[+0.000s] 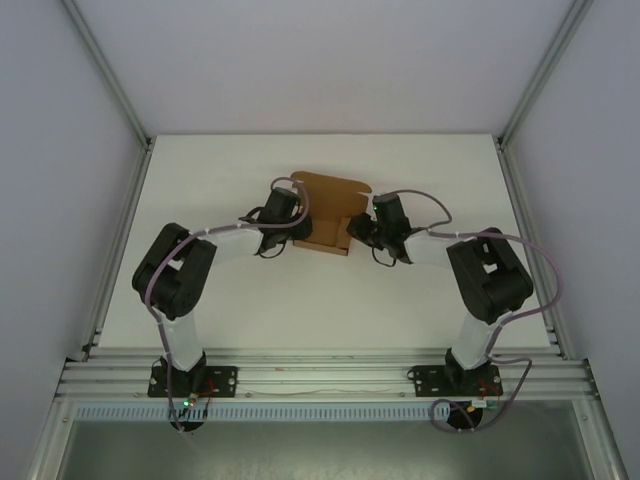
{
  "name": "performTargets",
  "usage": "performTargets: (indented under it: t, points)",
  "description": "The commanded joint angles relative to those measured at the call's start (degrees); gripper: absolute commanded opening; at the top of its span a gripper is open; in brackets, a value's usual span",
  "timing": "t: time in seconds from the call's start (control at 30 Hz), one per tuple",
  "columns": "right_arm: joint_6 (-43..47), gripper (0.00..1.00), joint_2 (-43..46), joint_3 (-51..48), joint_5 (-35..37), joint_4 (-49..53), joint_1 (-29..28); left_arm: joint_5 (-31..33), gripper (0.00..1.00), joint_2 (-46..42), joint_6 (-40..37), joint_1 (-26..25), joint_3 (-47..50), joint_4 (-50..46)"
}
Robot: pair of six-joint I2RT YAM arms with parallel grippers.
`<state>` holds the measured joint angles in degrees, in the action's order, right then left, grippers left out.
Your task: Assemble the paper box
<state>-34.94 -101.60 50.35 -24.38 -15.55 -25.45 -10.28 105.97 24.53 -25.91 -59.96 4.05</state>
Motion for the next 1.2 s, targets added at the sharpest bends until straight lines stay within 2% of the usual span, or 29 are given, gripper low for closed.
performTargets:
  t: [0.0,0.17,0.3,0.47,0.6,0.8,1.03,1.17]
  points:
    - [0.2,0.22,-1.2,2.2,-3.0,-1.2,-0.4,-1.3,0.39,1.6,-1.0,-1.0,-1.8,-0.8]
    - [2.0,0.24,-2.2,3.8,0.3,4.8,-1.1,-1.6,0.38,2.3,-0.9,-1.6,-2.2,-1.1]
    - [4.7,0.24,-3.2,6.6,8.0,15.8,-1.8,-1.4,0.38,1.9,-0.5,-1.8,-1.8,-1.2]
    - [6.0,0.25,-2.9,7.0,10.7,19.2,-3.7,-1.3,0.38,1.2,-0.3,-1.8,-1.2,-1.2]
    - [6.3,0.23,-4.4,10.4,18.0,27.4,-4.8,-1.2,0.38,1.1,-0.2,-1.8,-0.9,-1.0]
    - [5.8,0.19,-5.9,12.1,19.3,30.4,-5.2,-0.5,0.38,0.4,-0.3,-1.9,-0.8,-1.3]
    - [5.4,0.19,-10.2,16.1,21.8,37.2,-5.7,-0.5,0.38,0.2,-0.1,-1.8,-0.8,-1.2]
    - [4.9,0.14,-12.1,16.4,22.5,38.4,-6.1,-0.9,0.38,0.2,0.0,-1.9,-0.8,-1.2]
